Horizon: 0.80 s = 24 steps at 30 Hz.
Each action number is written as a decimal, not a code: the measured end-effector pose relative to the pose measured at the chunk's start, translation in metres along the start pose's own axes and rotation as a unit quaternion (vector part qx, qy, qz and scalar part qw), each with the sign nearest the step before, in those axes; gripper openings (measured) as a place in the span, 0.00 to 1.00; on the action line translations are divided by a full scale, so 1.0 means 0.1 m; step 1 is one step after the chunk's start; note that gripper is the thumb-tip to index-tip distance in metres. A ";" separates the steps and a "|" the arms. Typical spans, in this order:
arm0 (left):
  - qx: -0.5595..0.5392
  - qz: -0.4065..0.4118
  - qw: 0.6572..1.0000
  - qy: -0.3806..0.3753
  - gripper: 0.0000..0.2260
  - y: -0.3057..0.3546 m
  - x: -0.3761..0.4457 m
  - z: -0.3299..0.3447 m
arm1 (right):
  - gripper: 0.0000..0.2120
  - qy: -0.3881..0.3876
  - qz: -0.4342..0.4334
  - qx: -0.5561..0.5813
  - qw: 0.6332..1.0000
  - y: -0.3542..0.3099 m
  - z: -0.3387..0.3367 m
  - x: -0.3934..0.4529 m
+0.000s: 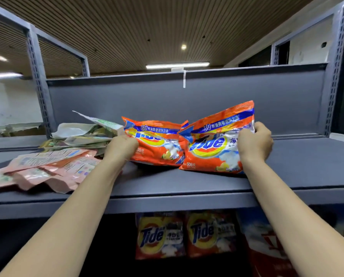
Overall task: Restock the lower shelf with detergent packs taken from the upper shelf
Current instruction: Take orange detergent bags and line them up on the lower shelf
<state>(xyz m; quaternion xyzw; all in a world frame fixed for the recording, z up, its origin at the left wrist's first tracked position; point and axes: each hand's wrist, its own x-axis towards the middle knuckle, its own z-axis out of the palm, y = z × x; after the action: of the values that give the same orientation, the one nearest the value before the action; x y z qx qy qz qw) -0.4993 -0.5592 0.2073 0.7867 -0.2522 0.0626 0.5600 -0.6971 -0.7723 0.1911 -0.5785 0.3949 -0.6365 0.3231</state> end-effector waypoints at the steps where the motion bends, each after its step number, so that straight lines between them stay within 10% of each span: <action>1: -0.043 -0.033 0.998 -0.006 0.14 0.00 -0.05 -0.01 | 0.06 0.006 0.005 0.008 1.000 0.01 -0.03 -0.03; 12: -0.242 -0.257 0.932 -0.078 0.08 0.06 0.01 0.06 | 0.10 -0.089 0.085 0.047 0.991 0.04 -0.12 -0.08; 18: -0.354 -0.198 0.911 0.069 0.17 0.04 -0.06 0.26 | 0.12 -0.115 0.030 0.086 0.989 0.09 -0.21 -0.12; 24: -0.170 -0.096 0.950 0.245 0.25 0.03 -0.39 0.19 | 0.16 -0.017 -0.002 0.084 0.996 0.07 -0.48 -0.27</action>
<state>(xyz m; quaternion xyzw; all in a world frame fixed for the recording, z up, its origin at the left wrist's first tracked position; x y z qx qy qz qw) -0.5380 -0.5649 0.1881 0.6610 -0.0372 0.1559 0.7331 -0.7414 -0.7459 0.1712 -0.5610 0.3334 -0.6579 0.3759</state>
